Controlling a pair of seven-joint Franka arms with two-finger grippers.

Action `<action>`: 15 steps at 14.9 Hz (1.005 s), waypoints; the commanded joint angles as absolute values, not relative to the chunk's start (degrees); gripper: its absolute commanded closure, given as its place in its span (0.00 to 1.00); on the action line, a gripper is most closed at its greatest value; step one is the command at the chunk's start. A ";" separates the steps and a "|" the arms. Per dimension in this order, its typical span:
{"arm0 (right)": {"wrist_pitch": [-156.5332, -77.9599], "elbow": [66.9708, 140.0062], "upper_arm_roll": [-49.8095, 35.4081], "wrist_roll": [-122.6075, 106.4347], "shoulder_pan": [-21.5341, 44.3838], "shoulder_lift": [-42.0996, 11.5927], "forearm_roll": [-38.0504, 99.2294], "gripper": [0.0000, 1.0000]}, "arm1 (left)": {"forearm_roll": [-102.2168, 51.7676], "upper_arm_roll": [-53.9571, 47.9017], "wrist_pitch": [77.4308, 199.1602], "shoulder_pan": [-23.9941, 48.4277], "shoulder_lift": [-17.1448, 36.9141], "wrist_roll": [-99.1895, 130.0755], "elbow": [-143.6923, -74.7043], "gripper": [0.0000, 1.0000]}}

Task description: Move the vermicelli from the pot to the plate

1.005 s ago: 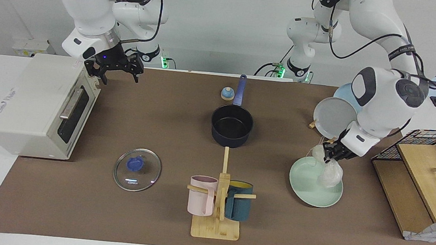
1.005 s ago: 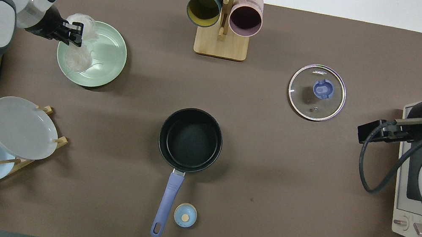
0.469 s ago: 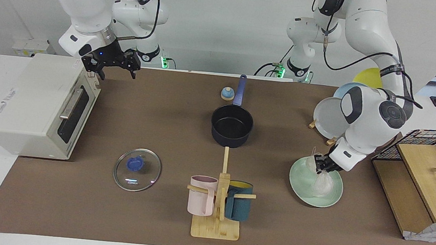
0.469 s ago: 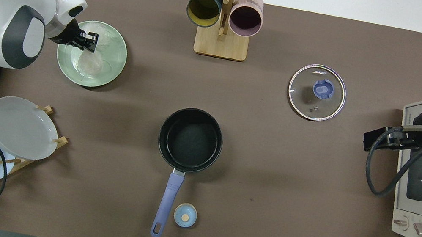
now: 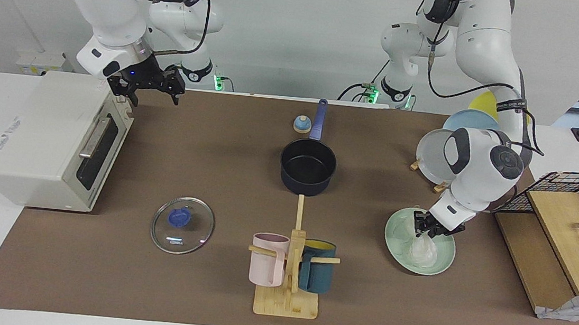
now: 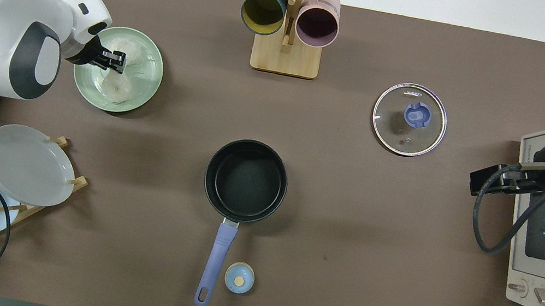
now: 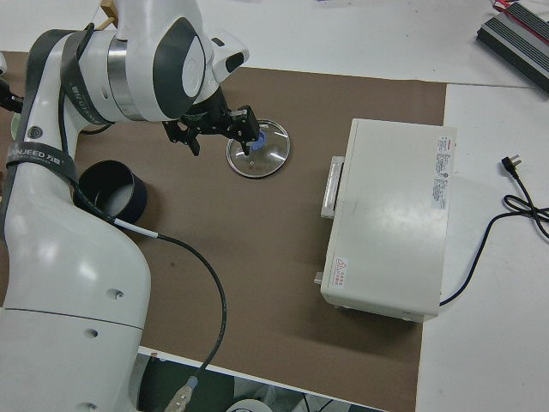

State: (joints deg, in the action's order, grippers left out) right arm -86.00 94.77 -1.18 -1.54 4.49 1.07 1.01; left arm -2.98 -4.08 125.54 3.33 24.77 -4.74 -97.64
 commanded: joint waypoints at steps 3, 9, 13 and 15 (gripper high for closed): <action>-86.04 95.80 -1.76 -1.41 3.43 2.29 1.76 0.00 | -0.88 -3.96 117.63 2.99 20.93 -4.75 -94.59 0.00; -86.40 95.80 -1.76 -1.67 3.52 2.20 1.76 0.00 | -0.79 -3.25 104.08 3.08 9.25 0.88 -93.25 0.00; -86.40 95.80 -1.76 -1.76 3.51 2.20 1.76 0.00 | -0.70 -3.34 95.12 3.08 2.21 1.23 -93.78 0.00; -86.40 95.54 -1.85 -1.67 3.60 2.63 1.76 0.00 | -0.62 -3.43 91.08 3.34 0.10 4.46 -94.13 0.00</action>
State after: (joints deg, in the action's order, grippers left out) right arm -86.01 94.73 -1.23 -1.54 4.40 1.15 1.01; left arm -1.93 -3.18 93.94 3.30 2.64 1.55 -92.07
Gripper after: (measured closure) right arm 0.000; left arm 0.000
